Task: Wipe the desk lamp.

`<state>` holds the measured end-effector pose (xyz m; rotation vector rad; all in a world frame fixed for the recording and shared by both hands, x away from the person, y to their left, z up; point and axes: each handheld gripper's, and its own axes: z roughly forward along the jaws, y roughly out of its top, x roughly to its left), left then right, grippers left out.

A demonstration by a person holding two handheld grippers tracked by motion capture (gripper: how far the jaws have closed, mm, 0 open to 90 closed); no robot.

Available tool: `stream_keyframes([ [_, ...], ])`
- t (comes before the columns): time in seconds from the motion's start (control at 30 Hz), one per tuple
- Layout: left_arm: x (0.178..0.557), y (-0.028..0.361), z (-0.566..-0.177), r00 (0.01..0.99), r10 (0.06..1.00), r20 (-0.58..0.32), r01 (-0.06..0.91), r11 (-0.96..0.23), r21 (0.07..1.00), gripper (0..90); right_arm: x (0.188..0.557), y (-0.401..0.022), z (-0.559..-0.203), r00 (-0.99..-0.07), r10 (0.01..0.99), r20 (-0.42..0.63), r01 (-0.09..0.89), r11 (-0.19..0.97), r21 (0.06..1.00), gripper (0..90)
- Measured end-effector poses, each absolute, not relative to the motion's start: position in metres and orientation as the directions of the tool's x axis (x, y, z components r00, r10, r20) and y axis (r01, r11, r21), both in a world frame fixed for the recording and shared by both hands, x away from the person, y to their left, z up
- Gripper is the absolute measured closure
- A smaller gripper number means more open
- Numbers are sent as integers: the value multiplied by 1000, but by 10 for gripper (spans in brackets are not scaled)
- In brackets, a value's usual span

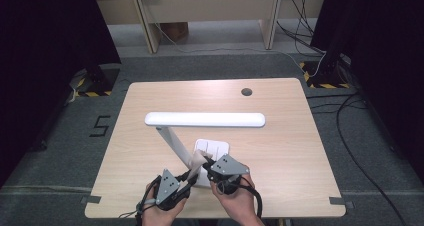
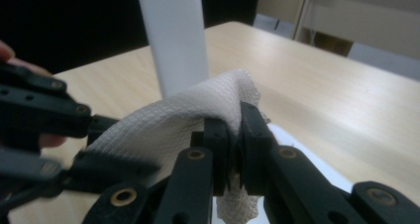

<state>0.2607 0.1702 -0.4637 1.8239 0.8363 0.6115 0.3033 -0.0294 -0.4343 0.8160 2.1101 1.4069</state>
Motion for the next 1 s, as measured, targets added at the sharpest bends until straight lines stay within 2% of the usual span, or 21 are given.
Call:
stream_keyframes([
  [0.07,256,175,-466,633,773,45,267,-273,924,663,308,-33,-429,-689,720,-82,199,297,934,850],
  [0.2,252,190,-475,618,785,41,305,-288,908,677,315,-39,-417,-647,748,-146,168,326,930,850],
  [0.33,265,202,-488,561,828,7,391,-272,880,750,321,-32,-408,-630,750,-199,136,359,923,849],
  [0.6,295,204,-500,552,833,19,415,-294,861,889,322,-5,-380,-616,742,-263,66,381,922,850],
  [0.77,298,196,-507,599,800,32,401,-334,853,895,321,8,-370,-626,728,-280,22,376,926,850],
  [1.0,300,191,-515,606,795,27,419,-348,839,896,316,19,-361,-634,724,-270,-5,345,938,850],
])
